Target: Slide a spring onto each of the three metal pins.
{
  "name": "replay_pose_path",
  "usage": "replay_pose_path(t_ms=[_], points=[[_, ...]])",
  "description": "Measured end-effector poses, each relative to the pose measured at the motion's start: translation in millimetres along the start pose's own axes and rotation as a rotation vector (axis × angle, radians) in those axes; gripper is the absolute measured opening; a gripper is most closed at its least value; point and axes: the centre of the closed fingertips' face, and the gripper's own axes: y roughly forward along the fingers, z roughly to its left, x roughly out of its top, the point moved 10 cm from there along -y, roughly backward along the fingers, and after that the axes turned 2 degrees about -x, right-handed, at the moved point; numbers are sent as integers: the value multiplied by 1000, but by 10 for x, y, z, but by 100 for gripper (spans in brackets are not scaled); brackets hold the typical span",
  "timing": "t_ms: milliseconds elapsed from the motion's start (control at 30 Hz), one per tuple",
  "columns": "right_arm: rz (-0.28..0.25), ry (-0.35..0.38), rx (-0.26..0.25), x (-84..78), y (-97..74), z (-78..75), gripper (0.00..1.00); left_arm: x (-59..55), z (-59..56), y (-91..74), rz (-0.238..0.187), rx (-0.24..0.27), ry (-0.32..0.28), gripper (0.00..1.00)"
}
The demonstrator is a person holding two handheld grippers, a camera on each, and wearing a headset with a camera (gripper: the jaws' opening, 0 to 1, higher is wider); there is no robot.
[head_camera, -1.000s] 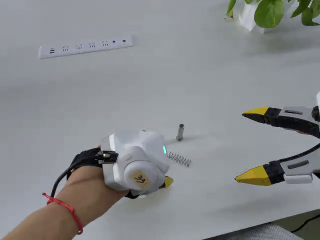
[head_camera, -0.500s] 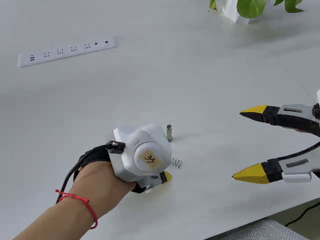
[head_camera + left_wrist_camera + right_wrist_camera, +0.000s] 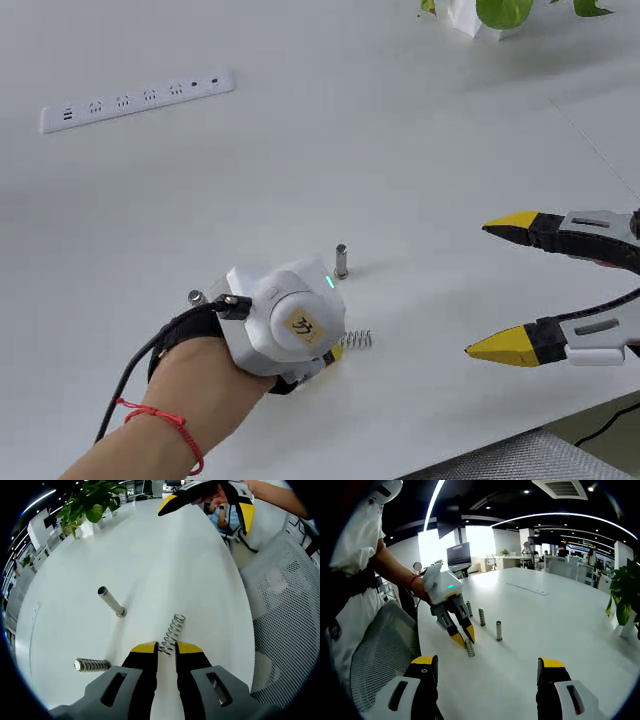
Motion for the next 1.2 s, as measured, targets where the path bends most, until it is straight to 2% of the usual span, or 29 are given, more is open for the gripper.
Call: replay_pose_path(t_ms=[233, 400, 867, 1200], points=[[4, 8, 1, -40, -4, 8, 80, 7, -11, 2, 8, -1, 22, 9], [-2, 12, -2, -39, 6, 14, 80, 15, -27, 9, 17, -13, 13, 9], [-3, 19, 6, -68, 44, 38, 78, 10, -67, 1, 36, -55, -66, 8], [-4, 26, 22, -73, 111, 87, 78, 8, -77, -53, 20, -61, -77, 6]])
